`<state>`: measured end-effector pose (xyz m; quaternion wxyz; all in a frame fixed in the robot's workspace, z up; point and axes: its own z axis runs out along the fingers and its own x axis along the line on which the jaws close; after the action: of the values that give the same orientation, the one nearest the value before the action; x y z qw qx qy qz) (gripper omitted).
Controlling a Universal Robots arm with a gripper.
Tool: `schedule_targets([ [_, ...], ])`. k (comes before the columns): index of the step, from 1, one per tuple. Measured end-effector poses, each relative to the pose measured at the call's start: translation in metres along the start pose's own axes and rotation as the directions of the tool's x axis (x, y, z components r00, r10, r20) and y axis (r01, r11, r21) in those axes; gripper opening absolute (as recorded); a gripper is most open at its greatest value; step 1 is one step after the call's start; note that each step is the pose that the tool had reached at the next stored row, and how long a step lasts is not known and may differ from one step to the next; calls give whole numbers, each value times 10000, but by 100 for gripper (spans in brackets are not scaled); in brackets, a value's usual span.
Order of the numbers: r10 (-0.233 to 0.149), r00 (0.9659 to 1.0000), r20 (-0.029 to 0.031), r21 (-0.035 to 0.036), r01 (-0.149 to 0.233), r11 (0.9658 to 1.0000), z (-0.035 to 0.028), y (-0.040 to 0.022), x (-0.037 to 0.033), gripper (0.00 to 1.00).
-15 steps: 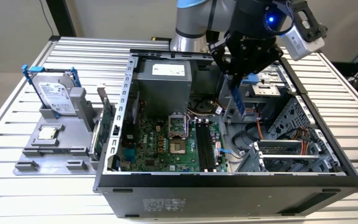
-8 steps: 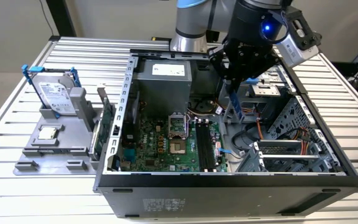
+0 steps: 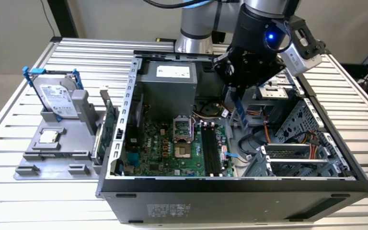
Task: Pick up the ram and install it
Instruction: 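Insert the ram into the slot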
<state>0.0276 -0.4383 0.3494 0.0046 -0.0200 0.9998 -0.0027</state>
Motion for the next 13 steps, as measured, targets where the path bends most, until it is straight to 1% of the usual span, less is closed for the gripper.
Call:
schedule_targets([
  [2,5,10000,0,12,-5,10000,26,5,0,0],
  [13,26,10000,0,23,-26,10000,172,25,0,0],
])
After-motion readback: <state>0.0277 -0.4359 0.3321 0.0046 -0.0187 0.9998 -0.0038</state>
